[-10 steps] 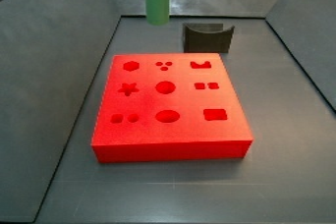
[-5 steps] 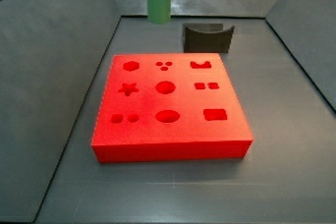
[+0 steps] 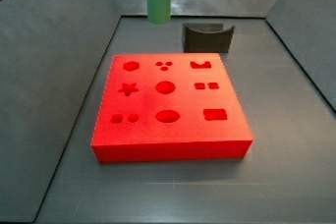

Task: Pick up the round object. Move up. Place the round object on the fixture. Regrasp the round object. Move to above the board. Insert the round object.
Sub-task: Insert the round object.

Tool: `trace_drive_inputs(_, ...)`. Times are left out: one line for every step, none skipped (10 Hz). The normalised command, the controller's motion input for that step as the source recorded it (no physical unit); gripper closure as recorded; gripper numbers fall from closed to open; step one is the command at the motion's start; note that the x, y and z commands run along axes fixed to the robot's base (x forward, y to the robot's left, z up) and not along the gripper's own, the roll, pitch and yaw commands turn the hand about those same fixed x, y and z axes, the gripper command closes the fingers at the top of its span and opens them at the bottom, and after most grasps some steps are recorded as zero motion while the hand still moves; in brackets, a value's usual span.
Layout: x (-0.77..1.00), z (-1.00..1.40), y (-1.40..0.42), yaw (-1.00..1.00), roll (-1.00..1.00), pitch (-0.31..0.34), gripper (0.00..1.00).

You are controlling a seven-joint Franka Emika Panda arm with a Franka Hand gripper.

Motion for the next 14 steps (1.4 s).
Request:
trace_drive_inputs(0.0,-0.09,0.0,0.0,0.0,-0.05,1.0)
trace_drive_inputs(0.0,-0.08,0.0,0.0,0.0,-0.05,1.0)
trace_drive_inputs(0.0,-0.14,0.0,-0.01,0.0,-0.051,1.0)
trace_drive_inputs(0.0,-0.14,0.0,0.0,0.0,-0.037,1.0)
trace_drive_inputs(0.0,-0.19,0.0,0.0,0.0,-0.057,1.0)
trace_drive_inputs(0.07,-0.54,0.0,0.0,0.03,-0.216,1.0)
trace_drive_inputs(0.32,-0.72,0.0,0.0,0.0,-0.236,1.0)
trace_drive_inputs(0.54,-0.87,0.0,0.0,0.0,-0.167,1.0)
trace_drive_inputs(0.59,-0.84,-0.03,0.0,0.0,-0.136,1.0)
trace_drive_inputs(0.37,-0.61,-0.19,0.0,0.0,-0.127,1.0)
trace_drive_inputs(0.3,-0.51,-0.29,0.0,0.0,-0.117,1.0)
trace_drive_inputs(0.43,-0.48,-0.32,0.0,0.0,-0.084,1.0)
trace_drive_inputs(0.26,-0.28,-0.16,0.0,-0.02,-0.103,1.0)
trace_drive_inputs(0.0,0.0,-0.02,0.01,0.0,0.0,1.0)
